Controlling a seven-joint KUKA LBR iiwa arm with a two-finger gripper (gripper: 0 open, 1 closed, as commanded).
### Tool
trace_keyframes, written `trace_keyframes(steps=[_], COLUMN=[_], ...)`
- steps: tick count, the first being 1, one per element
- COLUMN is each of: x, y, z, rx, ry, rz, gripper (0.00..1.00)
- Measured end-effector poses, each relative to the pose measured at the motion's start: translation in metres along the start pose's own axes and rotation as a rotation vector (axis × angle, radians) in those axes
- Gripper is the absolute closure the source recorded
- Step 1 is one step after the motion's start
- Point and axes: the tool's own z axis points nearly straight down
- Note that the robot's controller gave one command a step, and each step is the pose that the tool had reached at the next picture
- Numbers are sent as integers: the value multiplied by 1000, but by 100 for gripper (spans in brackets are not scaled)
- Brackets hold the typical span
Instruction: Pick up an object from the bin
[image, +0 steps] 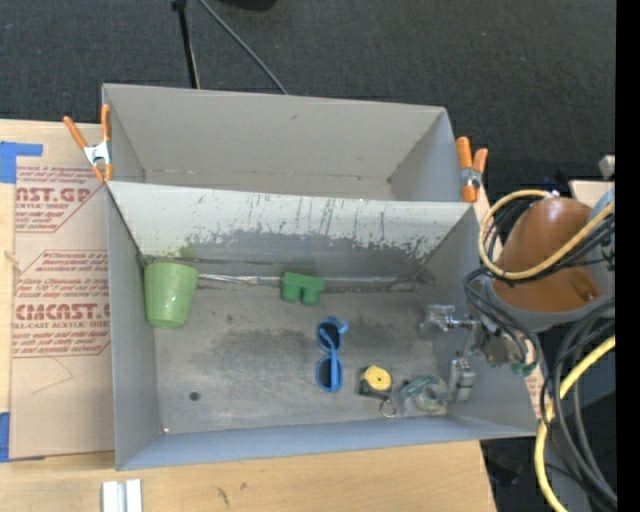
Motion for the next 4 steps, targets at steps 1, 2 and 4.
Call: trace_keyframes(steps=[1, 2, 4], x=[20, 17, 18], y=[57, 105, 89], z=[20, 18, -105], rx=[-2, 1, 2], ry=[-9, -17, -15], rz=[37, -142, -129], gripper=[0, 0, 100])
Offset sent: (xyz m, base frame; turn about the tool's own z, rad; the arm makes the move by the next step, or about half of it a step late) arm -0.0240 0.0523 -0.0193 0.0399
